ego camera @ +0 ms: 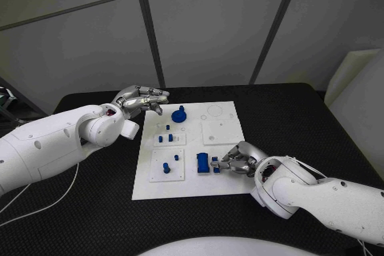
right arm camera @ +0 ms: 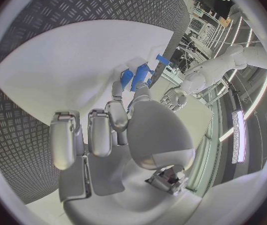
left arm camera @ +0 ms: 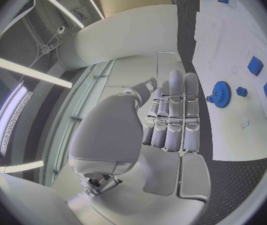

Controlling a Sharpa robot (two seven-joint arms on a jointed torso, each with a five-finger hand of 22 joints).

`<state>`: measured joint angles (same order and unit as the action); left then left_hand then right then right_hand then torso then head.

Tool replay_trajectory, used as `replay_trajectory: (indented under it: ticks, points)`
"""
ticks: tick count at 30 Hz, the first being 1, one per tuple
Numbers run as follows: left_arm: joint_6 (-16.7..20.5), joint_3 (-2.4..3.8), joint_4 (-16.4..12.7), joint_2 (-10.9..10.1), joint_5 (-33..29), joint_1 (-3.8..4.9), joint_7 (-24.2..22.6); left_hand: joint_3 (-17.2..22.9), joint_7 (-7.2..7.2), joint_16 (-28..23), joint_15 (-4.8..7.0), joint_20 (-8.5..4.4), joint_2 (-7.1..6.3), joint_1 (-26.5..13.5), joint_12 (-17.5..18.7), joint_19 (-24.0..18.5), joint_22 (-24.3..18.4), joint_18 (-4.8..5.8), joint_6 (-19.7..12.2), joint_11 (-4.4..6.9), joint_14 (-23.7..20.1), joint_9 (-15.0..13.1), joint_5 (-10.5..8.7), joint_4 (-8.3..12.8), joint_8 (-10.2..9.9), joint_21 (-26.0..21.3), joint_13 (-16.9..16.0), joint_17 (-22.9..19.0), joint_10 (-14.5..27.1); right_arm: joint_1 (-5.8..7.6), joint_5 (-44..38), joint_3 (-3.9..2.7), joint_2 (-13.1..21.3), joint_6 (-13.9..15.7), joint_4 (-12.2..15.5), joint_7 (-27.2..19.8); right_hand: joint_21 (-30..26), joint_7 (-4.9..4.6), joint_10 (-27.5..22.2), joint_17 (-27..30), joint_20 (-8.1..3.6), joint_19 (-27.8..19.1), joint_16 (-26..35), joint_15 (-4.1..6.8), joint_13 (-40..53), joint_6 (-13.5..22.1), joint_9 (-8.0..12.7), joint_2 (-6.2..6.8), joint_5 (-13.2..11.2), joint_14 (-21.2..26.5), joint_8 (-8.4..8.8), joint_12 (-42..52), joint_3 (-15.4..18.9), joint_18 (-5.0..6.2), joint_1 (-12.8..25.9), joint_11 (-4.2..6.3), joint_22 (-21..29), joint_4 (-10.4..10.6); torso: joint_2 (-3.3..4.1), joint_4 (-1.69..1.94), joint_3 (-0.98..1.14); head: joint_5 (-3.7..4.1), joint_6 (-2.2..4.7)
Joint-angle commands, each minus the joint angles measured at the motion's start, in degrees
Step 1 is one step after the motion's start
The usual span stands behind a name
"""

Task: Assemble the parts on the task board

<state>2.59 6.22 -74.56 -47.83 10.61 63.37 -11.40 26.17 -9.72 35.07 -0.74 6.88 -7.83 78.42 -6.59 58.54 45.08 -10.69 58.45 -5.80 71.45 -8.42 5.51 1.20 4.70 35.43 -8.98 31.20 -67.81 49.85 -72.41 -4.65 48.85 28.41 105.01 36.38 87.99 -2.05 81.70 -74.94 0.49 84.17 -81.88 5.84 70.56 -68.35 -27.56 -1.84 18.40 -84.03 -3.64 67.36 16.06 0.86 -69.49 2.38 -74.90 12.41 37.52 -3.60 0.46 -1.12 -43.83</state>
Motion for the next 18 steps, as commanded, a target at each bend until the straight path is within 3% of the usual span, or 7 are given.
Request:
replay_trajectory:
  ticks: [1, 7, 12, 18]
  points:
    - [-0.62, 0.05, -0.14, -0.02, 0.0, 0.09, 0.05, -0.4, -0.08, -0.39, -0.32, 0.19, 0.09, -0.64, 0.22, 0.18, -0.05, 0.25, -0.25, 0.09, 0.16, -0.09, -0.23, -0.1, -0.28, -0.3, -0.09, -0.07, 0.3, 0.05, -0.49, 0.01, -0.05, -0.74, 0.09, -0.54, -0.39, 0.07, -0.2, -0.83, -0.06, 4.76, 0.38, 0.1, -0.07, -0.37, -0.06, 0.17, -0.54, -3.06, -0.24, -0.27, -0.05, -0.16, 0.47, -0.2, -12.7, 0.52, 0.01, -0.01, 0.0, 0.04, 0.0]
    - [-0.58, 0.05, -0.13, -0.07, 0.0, 0.09, 0.06, -0.4, -0.08, -0.39, -0.32, 0.19, 0.09, -0.64, 0.22, 0.18, -0.05, 0.25, -0.25, 0.09, 0.16, -0.09, -0.23, -0.1, -0.28, -0.3, -0.09, -0.07, 0.3, 0.05, -1.97, 0.02, 0.35, -1.35, 0.19, -0.52, -0.37, 0.1, -0.22, -0.84, -0.08, 4.78, 0.41, 0.12, -0.03, -0.42, -0.16, 0.76, -1.17, -3.07, -0.25, -0.27, -0.22, -0.17, -0.93, -0.17, -12.73, 0.32, -0.01, -0.01, 0.02, 0.03, 0.01]
    - [-0.58, 0.04, -0.15, -0.11, 0.0, 0.09, 0.08, -0.4, -0.08, -0.39, -0.32, 0.19, 0.09, -0.64, 0.22, 0.18, -0.05, 0.25, -0.25, 0.09, 0.16, -0.09, -0.23, -0.1, -0.28, -0.3, -0.09, -0.07, 0.3, 0.05, -2.84, 0.03, 1.11, -2.89, 0.69, -1.21, -0.2, 0.28, -0.2, -0.95, -0.16, 4.86, 0.37, 0.24, 0.09, -0.87, -0.39, 1.2, -1.27, -3.1, -0.42, -0.21, -0.97, -0.22, -4.61, -0.01, -12.92, -1.64, -0.03, 0.0, 0.02, 0.05, 0.0]
    - [-0.57, 0.04, -0.1, -0.21, 0.0, 0.09, 0.13, -0.42, -0.08, -0.42, -0.32, 0.2, 0.08, -0.68, 0.23, 0.19, -0.08, 0.25, -0.27, 0.08, 0.16, -0.1, -0.23, -0.12, -0.3, -0.35, -0.11, -0.07, 0.32, 0.04, -2.72, 0.05, 1.99, -3.51, 1.54, -2.24, -0.05, 0.32, -0.18, -1.13, -0.2, 4.93, 0.26, 0.28, 0.15, -1.16, -0.5, 1.46, -1.37, -3.14, -0.52, -0.15, -0.87, -0.26, -5.01, 0.04, -13.07, -1.96, -0.03, -0.1, 0.03, -0.04, 0.08]
